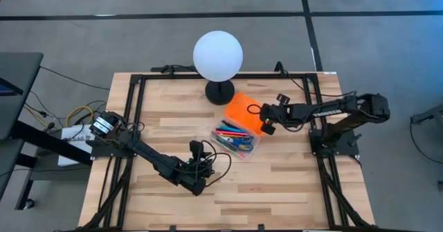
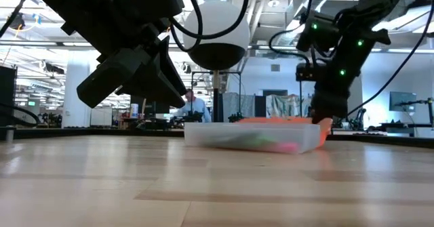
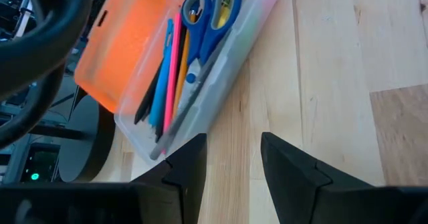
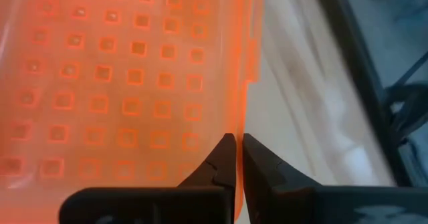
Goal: Pick & place school supplies into a supply box
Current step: Close the orange supply box
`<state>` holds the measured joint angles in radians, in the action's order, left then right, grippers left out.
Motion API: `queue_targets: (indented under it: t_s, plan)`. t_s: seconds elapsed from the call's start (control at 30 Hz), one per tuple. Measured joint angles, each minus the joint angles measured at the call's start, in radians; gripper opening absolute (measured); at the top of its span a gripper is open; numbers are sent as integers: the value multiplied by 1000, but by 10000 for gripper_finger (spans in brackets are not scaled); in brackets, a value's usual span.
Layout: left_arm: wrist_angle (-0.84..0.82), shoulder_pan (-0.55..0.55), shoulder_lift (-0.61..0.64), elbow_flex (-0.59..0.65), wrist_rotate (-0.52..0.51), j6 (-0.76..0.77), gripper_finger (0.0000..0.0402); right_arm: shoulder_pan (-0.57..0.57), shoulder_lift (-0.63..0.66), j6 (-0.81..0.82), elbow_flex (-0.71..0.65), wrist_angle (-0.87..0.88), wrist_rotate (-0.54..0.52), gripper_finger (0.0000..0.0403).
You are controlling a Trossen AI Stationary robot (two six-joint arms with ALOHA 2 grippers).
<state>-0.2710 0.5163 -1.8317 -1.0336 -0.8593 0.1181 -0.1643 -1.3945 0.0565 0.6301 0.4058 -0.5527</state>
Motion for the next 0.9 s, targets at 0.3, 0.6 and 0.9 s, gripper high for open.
queue_targets:
  t_s: [0.3,0.6,0.9]
  plan:
    - [0,0,0,0,0,0,137,124,0,-42,111,63,-85,1]
    - [0,0,0,0,0,1,137,254,0,-43,187,115,-160,1]
    - [0,-12,0,0,8,47,137,345,0,-50,201,114,-184,0]
